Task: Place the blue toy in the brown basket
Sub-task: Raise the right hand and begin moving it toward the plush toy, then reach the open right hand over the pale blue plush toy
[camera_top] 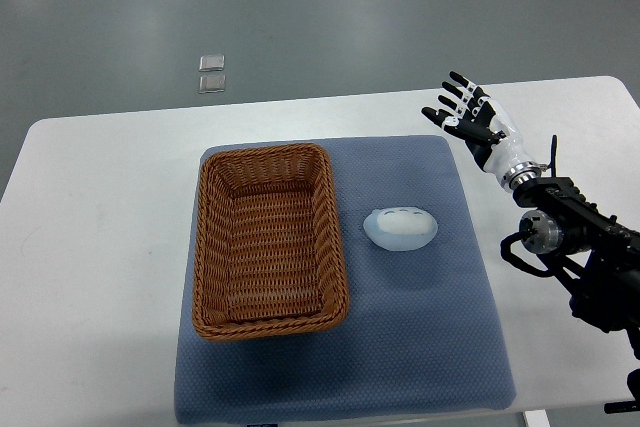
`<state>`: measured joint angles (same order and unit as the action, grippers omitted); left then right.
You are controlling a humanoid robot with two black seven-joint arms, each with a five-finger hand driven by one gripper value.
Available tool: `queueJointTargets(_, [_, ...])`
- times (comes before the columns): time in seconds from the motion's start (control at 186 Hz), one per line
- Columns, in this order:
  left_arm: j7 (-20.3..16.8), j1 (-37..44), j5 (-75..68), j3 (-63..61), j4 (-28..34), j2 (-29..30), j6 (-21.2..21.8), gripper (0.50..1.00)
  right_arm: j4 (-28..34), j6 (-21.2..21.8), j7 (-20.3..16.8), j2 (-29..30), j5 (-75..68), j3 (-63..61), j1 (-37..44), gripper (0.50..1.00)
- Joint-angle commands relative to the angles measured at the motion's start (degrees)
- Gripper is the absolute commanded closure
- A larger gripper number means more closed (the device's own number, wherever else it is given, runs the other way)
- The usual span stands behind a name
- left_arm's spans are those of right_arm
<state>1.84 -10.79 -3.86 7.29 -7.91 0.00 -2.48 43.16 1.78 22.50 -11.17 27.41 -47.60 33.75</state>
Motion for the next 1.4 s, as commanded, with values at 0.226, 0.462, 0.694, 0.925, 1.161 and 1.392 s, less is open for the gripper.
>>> queueJointTargets(0.226, [0.01,0.07,0.0,-0.09,0.0,0.0,0.02,0.5,0.78,5.25,2.99,-5.27,7.21,7.35,2.46,0.587])
queueJointTargets(0.462, [0.01,0.07,0.0,-0.17,0.09,0.0,0.02,0.5,4.92,6.66,6.59,-11.33,14.42,17.63,7.03,0.587])
queueJointTargets(0.694, [0.01,0.16,0.0,-0.35,0.18,0.0,-0.07,0.5,12.74,7.8,8.35,-16.34,21.89,25.63,10.81,0.587])
queueJointTargets(0.925, [0.01,0.33,0.0,-0.35,0.18,0.0,0.02,0.5,16.43,9.47,11.51,-20.82,32.26,32.05,13.97,0.589])
queueJointTargets(1.161, [0.01,0.33,0.0,-0.35,0.18,0.0,-0.07,0.5,17.57,9.38,11.69,-22.76,40.09,35.56,15.38,0.589])
queueJointTargets(1.392, [0.01,0.33,0.0,-0.35,0.18,0.0,0.02,0.5,17.57,6.93,11.42,-21.79,45.27,40.13,15.55,0.591])
